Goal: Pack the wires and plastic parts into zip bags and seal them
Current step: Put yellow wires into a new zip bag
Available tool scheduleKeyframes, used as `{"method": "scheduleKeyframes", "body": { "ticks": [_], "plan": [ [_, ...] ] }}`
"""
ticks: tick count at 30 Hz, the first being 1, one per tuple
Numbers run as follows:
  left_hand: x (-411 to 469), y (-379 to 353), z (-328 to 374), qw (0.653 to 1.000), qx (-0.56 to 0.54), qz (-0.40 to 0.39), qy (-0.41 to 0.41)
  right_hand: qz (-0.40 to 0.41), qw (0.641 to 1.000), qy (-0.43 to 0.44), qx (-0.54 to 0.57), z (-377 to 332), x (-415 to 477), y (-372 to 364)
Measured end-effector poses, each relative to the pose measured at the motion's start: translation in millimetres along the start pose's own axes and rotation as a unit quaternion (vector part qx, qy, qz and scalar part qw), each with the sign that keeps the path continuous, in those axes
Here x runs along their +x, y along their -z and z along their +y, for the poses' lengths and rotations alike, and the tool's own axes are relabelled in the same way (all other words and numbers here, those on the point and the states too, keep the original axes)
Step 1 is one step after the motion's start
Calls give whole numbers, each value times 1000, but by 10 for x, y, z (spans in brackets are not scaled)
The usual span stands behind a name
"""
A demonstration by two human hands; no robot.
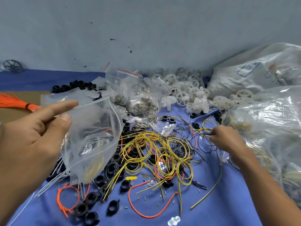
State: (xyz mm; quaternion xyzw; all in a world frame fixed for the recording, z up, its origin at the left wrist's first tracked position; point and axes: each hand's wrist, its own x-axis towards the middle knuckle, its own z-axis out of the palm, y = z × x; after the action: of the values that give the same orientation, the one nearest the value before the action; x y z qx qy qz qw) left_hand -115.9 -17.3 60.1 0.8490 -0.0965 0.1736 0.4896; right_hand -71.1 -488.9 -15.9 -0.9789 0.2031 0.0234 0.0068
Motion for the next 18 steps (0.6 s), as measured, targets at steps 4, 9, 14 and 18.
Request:
{"method": "scheduleKeyframes", "body": {
  "ticks": [4, 9, 14, 18],
  "plan": [
    [-41, -36, 91, 1000, -8, 7, 6, 128, 985, 36, 112, 30, -187, 624],
    [-68, -169, 305, 1000, -21, 18, -9, 170, 808, 222, 518, -285, -736, 1329],
    [-45, -205, 393, 1000, -13, 3, 15, 88, 617, 367, 691, -1037, -1179, 1585],
    [-46, -178, 389, 1000, -16, 0, 10, 77, 667, 463, 579, -1602, -1357, 1512]
  ]
}}
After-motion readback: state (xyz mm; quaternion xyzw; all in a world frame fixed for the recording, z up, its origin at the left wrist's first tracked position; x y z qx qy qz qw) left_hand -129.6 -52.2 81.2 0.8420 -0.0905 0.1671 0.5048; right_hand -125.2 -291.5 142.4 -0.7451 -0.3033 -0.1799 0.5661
